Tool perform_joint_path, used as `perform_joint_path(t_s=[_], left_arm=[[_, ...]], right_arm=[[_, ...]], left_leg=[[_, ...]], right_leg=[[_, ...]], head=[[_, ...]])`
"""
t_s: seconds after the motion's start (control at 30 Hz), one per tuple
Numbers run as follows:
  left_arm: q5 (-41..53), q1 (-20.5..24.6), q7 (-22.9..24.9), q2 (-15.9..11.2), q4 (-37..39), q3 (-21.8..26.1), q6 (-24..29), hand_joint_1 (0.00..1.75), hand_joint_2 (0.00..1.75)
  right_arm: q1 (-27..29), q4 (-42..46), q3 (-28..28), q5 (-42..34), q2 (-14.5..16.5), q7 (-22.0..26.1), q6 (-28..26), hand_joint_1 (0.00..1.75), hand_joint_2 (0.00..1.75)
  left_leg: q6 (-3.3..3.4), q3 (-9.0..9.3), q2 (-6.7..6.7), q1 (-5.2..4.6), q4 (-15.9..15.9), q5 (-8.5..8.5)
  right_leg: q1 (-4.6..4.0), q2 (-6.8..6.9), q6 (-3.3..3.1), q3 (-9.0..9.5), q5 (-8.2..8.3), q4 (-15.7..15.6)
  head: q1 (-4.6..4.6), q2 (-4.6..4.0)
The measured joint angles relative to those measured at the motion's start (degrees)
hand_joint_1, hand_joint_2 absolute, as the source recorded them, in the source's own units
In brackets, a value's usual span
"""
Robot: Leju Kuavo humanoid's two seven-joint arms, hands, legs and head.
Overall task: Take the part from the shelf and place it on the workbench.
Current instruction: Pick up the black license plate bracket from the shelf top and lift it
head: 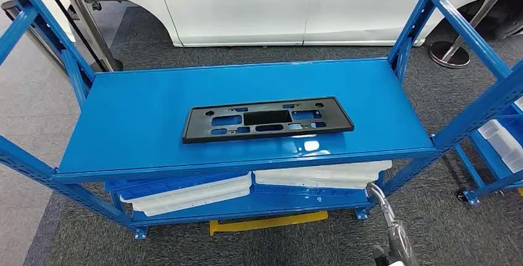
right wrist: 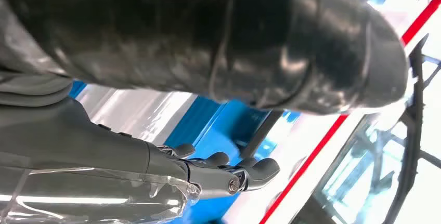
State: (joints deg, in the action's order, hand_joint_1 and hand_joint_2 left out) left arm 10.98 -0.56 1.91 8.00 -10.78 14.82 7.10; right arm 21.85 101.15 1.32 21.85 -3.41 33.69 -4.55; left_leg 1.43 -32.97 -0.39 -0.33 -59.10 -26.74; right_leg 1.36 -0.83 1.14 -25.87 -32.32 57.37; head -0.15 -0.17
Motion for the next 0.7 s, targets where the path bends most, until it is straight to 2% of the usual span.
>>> perform_joint_path(t_s=[0.13, 0.27, 0.4, 0.53, 0.67, 0.7], left_arm=[[1.5, 0.2, 0.6, -0.2, 0.0, -0.2, -0.8, 0.0, 0.0], [3.5, 0.6, 0.7, -0.6, 0.0, -1.3, -1.9, 0.0, 0.0], [4.7, 0.8, 0.4, -1.0, 0.0, -2.1, -2.6, 0.0, 0.0], [5.1, 0.8, 0.4, -1.3, 0.0, -2.8, -2.9, 0.0, 0.0], [5.6, 0.8, 0.9, -1.5, 0.0, -2.9, -2.9, 0.0, 0.0], [5.7, 0.8, 1.0, -1.6, 0.0, -3.0, -3.0, 0.0, 0.0]], right_arm=[[-3.8, -0.5, 5.5, 1.9, -2.3, -2.9, -1.2, 0.0, 0.0], [-13.5, -4.1, 12.7, 3.3, -3.9, -7.6, -0.2, 0.0, 0.0], [-24.4, -8.1, 17.6, 2.3, -4.7, -11.3, 1.7, 0.0, 0.0], [-30.7, -10.5, 20.5, 1.9, -5.2, -12.6, 2.4, 0.0, 0.0], [-35.2, -12.4, 23.0, 1.8, -5.4, -14.6, 3.4, 0.0, 1.75], [-36.7, -13.0, 23.7, 1.6, -5.4, -15.3, 3.7, 0.0, 1.75]], left_leg=[[0.0, 0.03, 0.05, 0.02, 0.0, 0.01], [0.02, 0.06, 0.09, 0.06, 0.0, 0.15], [0.02, 0.04, 0.07, 0.06, 0.0, 0.26], [0.03, -0.02, -0.05, 0.05, 0.0, 0.3], [0.03, -0.15, -0.01, 0.04, 0.0, 0.3], [0.03, -0.14, 0.01, 0.04, 0.0, 0.3]], right_leg=[[-0.03, -0.11, 0.02, 0.0, 0.02, 0.0], [-0.04, -0.12, 0.1, 0.01, 0.1, 0.0], [-0.03, -0.11, 0.15, -0.01, 0.19, 0.1], [-0.02, 0.04, 0.15, -0.01, 0.18, 0.1], [-0.02, -0.03, 0.16, -0.08, 0.19, 0.1], [-0.02, -0.05, 0.17, -0.1, 0.2, 0.1]], head=[[-0.01, 0.0], [0.0, 0.0], [-0.01, 0.0], [0.0, 0.0], [0.0, 0.0], [0.0, 0.0]])
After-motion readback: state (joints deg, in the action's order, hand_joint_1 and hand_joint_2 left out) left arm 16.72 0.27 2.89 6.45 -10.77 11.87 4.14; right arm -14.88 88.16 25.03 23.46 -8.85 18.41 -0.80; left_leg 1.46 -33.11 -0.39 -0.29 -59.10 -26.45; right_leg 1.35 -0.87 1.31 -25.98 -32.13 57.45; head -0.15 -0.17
